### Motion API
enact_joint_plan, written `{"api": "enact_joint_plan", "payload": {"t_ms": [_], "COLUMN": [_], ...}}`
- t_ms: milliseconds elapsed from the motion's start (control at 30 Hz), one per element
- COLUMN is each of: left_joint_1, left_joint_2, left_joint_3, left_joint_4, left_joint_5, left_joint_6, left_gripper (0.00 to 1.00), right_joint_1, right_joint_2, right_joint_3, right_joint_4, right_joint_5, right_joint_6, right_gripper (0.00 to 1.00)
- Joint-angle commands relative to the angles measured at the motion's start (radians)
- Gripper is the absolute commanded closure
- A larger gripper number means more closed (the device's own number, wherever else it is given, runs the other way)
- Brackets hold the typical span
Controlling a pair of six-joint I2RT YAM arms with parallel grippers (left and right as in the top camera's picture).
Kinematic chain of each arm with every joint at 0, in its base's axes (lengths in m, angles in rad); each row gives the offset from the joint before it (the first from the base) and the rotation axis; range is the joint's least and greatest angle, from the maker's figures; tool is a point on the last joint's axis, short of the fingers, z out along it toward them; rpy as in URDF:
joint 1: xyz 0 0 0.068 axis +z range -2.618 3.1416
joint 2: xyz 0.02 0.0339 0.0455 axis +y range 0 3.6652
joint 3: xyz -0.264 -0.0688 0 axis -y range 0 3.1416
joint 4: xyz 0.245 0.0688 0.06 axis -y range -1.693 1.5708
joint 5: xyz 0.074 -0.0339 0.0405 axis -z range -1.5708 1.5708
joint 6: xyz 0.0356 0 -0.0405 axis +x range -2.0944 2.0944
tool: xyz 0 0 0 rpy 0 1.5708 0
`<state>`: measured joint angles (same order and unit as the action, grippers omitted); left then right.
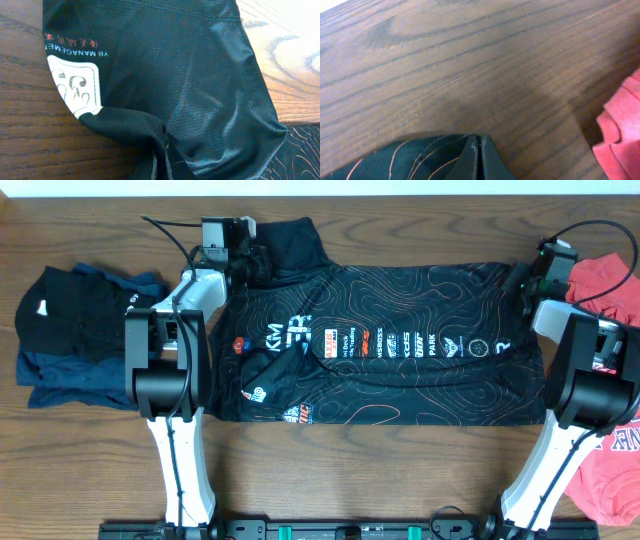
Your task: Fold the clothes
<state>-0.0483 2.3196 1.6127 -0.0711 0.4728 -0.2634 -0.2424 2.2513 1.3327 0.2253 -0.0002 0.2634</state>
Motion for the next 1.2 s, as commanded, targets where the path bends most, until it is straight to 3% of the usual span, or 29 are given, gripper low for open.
{"api": "enact_joint_plan", "payload": {"t_ms": [0, 233, 733, 1167], "left_joint_1": [0.011, 0.014, 0.048, 0.100], "left_joint_2": [-0.009, -0.088, -0.291, -0.345], "left_joint_3": [0.012, 0.012, 0.012, 0.012], "left_joint_4": [-0.005, -0.057, -0.450, -0.909], "left_joint_5": [0.018, 0.017, 0.017, 0.013], "left_joint_6": [-0.004, -0.003, 0.006, 0.053], "left_gripper": [0.94, 0.94, 0.94, 0.94], "right_joint_1": [0.005, -0.002, -0.014, -0.021], "right_joint_2": [0.018, -0.082, -0.311, -0.470], "right_joint_3": [0.005, 0.007, 0.007, 0.007], "right_joint_4": [-0.032, -0.097, -0.447, -0.975], "right_joint_5": [-0.002, 0.066, 0.082, 0.081], "right_joint_6": [0.006, 0.005, -0.018, -0.026], "right_gripper": [0.99, 0.99, 0.99, 0.99]}}
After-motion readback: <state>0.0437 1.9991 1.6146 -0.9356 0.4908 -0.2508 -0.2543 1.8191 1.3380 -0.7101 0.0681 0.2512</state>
